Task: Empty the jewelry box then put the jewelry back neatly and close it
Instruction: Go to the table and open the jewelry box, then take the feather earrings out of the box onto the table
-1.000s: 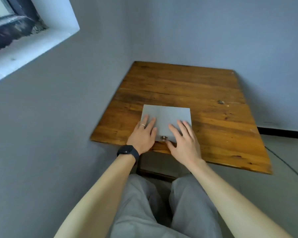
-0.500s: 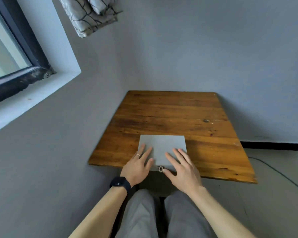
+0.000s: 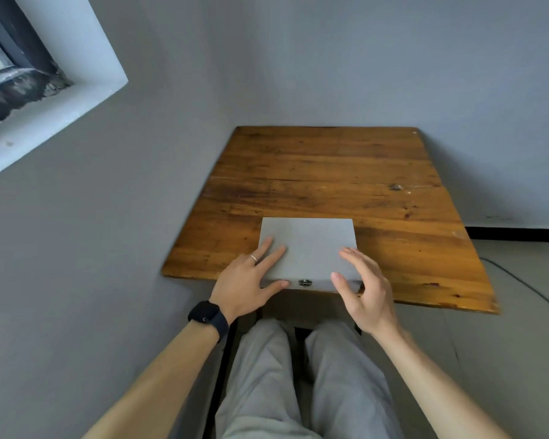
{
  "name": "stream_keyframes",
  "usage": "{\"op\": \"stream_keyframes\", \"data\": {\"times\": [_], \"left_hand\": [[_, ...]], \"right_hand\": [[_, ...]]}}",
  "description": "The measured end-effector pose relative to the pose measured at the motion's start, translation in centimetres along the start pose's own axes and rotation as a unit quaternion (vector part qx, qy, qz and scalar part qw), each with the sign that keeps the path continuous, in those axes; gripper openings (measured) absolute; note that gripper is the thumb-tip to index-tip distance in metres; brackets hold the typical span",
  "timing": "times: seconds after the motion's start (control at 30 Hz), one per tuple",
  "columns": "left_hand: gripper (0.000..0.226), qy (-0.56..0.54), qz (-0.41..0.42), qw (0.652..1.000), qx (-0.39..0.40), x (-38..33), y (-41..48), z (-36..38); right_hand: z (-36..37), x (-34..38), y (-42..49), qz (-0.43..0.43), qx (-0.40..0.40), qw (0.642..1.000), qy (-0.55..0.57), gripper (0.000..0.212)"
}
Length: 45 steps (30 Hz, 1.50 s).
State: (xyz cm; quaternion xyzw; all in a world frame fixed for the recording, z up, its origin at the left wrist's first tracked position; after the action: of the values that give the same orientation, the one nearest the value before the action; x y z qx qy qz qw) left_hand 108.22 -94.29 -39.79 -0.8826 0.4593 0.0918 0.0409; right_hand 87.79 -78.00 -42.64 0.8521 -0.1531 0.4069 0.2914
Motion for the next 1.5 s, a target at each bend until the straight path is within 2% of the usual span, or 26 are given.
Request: {"op": "stream_keyframes", "data": {"times": [0.17,0.3,0.43,0.6,0.73,0.87,1.1,1.3,1.5], "left_hand": [[0.074,0.087,0.054,0.992,-0.073,0.8,0.6,-0.9],[0.068,0.07,0.056,0.985,-0.145,0.3,1.1,-3.4],[0.055,-0.077,-0.052,0.984,-0.15,-0.7,3.2,-7.5],[0.047,-0.247,-0.115,0.94,-0.206,-0.3,7.8,-10.6],[0.051,-0.309,-0.16,0.915,-0.205,0.6,11.4,-11.2],[0.045,-0.332,-0.189,0.901,-0.207,1.4,14.3,-10.9],[0.043,-0.351,-0.199,0.888,-0.22,2.8,20.2,-10.3],[0.034,-0.331,-0.186,0.898,-0.223,2.8,23.9,-9.1],[0.043,-0.378,-0.192,0.878,-0.222,3.1,25.8,-8.8]], "right_hand": [[-0.4,-1.1,-1.6,0.086,-0.004,0.996,-0.024,0.09],[-0.1,-0.8,-1.0,0.089,-0.016,0.996,-0.018,0.084],[0.3,-1.2,-1.2,0.058,-0.026,0.996,-0.068,0.078],[0.2,-1.4,-1.0,0.062,-0.002,0.993,-0.1,0.077],[0.2,-1.9,0.3,0.089,0.02,0.985,-0.147,0.084],[0.1,-2.2,2.1,0.09,0.034,0.974,-0.203,0.087],[0.2,-3.5,5.6,0.103,0.021,0.948,-0.299,0.08],[0.9,-4.0,7.6,0.103,0.005,0.955,-0.277,0.076],[1.3,-4.3,8.4,0.123,-0.001,0.958,-0.258,0.075]]}}
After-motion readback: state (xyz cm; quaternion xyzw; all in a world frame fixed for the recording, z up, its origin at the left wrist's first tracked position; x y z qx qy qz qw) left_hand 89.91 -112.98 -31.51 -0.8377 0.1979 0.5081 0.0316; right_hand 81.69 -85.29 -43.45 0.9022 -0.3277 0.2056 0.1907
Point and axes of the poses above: each hand's wrist, its own y-axis towards the middle knuckle, its own z-axis out of the palm, x = y × z, the point moved 1 cm from there along y, towards the middle knuckle, and after that the axes turned 4 degrees about x, right-handed, at the moved point
